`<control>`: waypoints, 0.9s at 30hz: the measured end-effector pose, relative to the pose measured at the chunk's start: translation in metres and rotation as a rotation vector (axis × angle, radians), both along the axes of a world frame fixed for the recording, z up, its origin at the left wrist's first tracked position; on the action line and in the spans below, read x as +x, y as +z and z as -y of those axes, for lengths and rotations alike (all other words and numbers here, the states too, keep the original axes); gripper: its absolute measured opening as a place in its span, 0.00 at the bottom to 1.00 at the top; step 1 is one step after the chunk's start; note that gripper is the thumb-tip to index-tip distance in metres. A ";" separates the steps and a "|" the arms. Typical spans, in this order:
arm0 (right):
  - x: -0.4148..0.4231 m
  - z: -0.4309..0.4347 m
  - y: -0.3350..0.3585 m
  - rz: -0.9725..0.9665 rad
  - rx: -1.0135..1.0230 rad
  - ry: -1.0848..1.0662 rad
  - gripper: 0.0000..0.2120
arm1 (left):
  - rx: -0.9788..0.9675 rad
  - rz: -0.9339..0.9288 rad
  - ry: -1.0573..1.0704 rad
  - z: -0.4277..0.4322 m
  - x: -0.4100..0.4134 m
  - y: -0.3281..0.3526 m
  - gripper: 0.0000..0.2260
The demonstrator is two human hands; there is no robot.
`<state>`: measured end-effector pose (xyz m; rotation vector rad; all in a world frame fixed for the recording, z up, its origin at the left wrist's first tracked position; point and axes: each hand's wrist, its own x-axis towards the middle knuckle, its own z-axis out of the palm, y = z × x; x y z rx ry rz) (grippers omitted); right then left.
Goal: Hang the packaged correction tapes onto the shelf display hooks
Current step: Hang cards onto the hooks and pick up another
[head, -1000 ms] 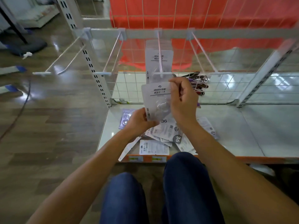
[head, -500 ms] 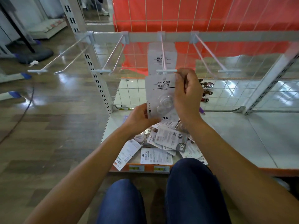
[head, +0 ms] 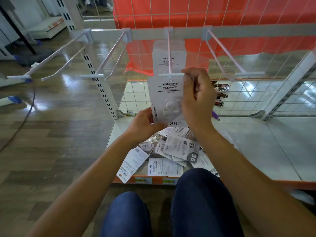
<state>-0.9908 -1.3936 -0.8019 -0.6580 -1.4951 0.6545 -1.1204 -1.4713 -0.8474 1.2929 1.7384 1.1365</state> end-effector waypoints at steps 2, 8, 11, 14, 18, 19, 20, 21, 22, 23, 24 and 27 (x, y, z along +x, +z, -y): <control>-0.002 -0.005 -0.003 0.009 -0.027 0.001 0.07 | -0.003 -0.003 0.008 -0.003 -0.003 -0.002 0.16; -0.016 -0.032 -0.003 0.096 -0.066 -0.053 0.08 | 0.046 -0.041 0.081 -0.027 -0.015 -0.008 0.16; -0.027 -0.054 0.000 0.111 -0.088 -0.090 0.07 | 0.072 -0.213 0.196 -0.048 -0.021 -0.001 0.19; -0.037 -0.074 0.001 0.129 -0.080 -0.131 0.07 | 0.031 -0.337 0.230 -0.067 -0.022 0.012 0.18; -0.044 -0.090 0.003 0.127 -0.084 -0.156 0.10 | -0.061 -0.501 0.241 -0.084 -0.022 0.016 0.21; -0.045 -0.093 0.004 0.132 -0.083 -0.163 0.11 | -0.075 -0.517 0.234 -0.089 -0.022 0.014 0.22; -0.046 -0.095 0.004 0.138 -0.081 -0.172 0.12 | -0.093 -0.528 0.228 -0.092 -0.023 0.012 0.23; -0.047 -0.097 0.005 0.143 -0.075 -0.182 0.13 | -0.109 -0.537 0.224 -0.096 -0.023 0.011 0.24; -0.048 -0.098 0.007 0.147 -0.070 -0.190 0.13 | -0.122 -0.544 0.223 -0.099 -0.022 0.010 0.25; -0.048 -0.100 0.007 0.150 -0.068 -0.197 0.13 | -0.132 -0.549 0.224 -0.100 -0.022 0.010 0.25; -0.048 -0.102 0.007 0.151 -0.068 -0.198 0.13 | -0.140 -0.553 0.228 -0.102 -0.021 0.010 0.26; -0.047 -0.101 0.001 0.162 -0.084 -0.169 0.15 | -0.192 -0.589 0.240 -0.103 -0.022 0.009 0.27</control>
